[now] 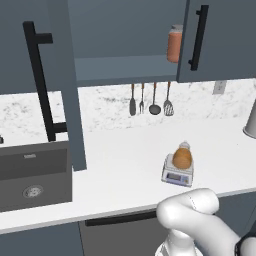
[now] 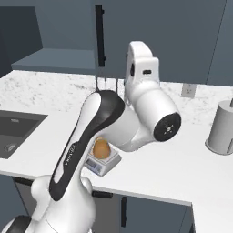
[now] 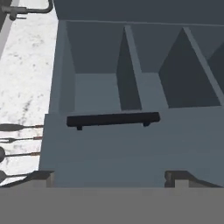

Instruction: Pick the honey bottle and place it on the digital scale for weighing, and close the cabinet.

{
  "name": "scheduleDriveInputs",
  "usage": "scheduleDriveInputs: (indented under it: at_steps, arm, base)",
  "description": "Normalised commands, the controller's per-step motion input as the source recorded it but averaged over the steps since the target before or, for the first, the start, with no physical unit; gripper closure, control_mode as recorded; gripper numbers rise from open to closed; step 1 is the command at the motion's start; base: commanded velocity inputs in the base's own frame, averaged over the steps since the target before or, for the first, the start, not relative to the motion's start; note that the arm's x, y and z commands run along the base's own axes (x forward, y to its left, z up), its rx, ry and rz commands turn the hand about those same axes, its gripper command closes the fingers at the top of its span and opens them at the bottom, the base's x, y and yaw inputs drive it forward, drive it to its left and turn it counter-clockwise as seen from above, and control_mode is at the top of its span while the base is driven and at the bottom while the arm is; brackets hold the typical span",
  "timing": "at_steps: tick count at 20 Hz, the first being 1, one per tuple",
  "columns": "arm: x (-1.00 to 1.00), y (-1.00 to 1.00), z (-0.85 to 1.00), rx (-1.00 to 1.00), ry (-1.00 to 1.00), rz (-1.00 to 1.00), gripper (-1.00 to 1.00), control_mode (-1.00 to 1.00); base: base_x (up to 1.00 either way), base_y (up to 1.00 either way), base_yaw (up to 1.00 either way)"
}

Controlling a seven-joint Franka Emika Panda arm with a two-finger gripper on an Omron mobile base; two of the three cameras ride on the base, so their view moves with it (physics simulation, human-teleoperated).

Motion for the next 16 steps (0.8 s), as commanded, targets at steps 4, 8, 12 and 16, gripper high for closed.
scheduleDriveInputs:
  at_steps: [4, 8, 12, 16]
  arm:
    - [-1.0, 0.53, -0.4, 0.03, -0.13, 0.0, -1.0, -1.0]
    - [-1.0, 0.86, -0.51, 0.06, -0.23, -0.04, -1.0, -1.0]
    - [-0.88, 1.0, -0.14, 0.05, -0.22, -0.09, -1.0, -1.0]
    - [-0.61, 1.0, 0.0, 0.03, -0.11, -0.14, -1.0, -1.0]
  base:
    - [0.0, 0.0, 0.0]
    - [0.0, 0.0, 0.0]
    - [0.0, 0.0, 0.0]
    - [0.0, 0.0, 0.0]
